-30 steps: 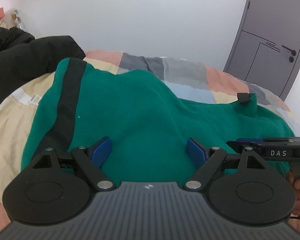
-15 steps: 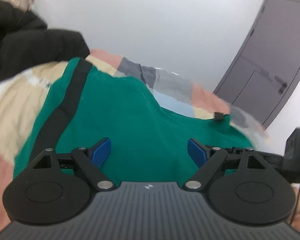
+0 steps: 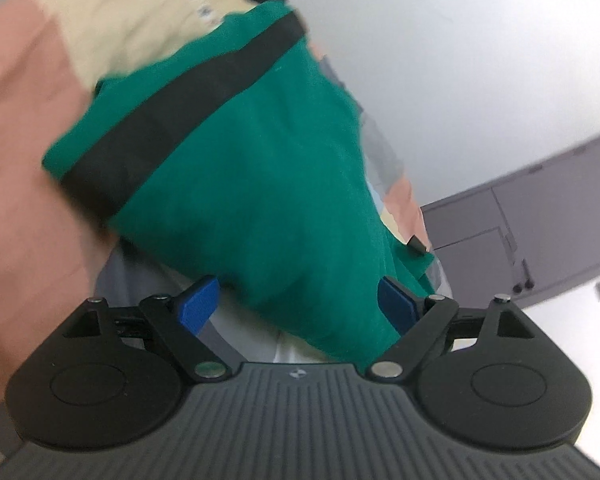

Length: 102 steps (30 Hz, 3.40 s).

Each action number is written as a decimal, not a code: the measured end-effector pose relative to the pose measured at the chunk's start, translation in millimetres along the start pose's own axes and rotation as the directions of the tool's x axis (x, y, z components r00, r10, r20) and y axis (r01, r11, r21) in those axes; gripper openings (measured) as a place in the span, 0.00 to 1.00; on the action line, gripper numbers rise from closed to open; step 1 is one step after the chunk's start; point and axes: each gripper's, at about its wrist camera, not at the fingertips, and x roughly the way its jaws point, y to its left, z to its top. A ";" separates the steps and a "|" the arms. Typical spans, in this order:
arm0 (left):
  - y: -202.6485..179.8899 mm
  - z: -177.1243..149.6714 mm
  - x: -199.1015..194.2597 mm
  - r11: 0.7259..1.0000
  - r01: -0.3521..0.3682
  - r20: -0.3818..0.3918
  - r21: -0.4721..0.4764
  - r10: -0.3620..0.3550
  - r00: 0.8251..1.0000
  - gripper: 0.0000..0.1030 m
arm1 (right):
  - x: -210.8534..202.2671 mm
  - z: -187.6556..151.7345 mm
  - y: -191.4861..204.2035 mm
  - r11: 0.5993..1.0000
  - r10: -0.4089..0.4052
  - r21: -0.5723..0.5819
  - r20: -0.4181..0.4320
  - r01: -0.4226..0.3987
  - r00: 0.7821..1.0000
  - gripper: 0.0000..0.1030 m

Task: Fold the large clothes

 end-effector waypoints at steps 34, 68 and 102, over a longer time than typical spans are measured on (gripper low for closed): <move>51.3 34.6 19.1 0.959 0.072 0.146 -0.274 -0.033 0.989 0.47 | 43.1 22.1 -61.1 0.946 -0.006 0.323 0.103 -0.028 0.995 0.40; -4.0 -25.4 -102.3 0.989 0.134 0.180 -0.057 -0.122 0.976 0.51 | -87.6 -17.7 -7.0 0.993 0.080 0.059 0.250 -0.098 0.965 0.47; -75.3 91.7 57.6 0.872 -0.065 0.357 0.486 -0.130 0.925 0.60 | 2.0 124.5 9.3 0.902 -0.072 -0.361 0.415 0.237 0.907 0.54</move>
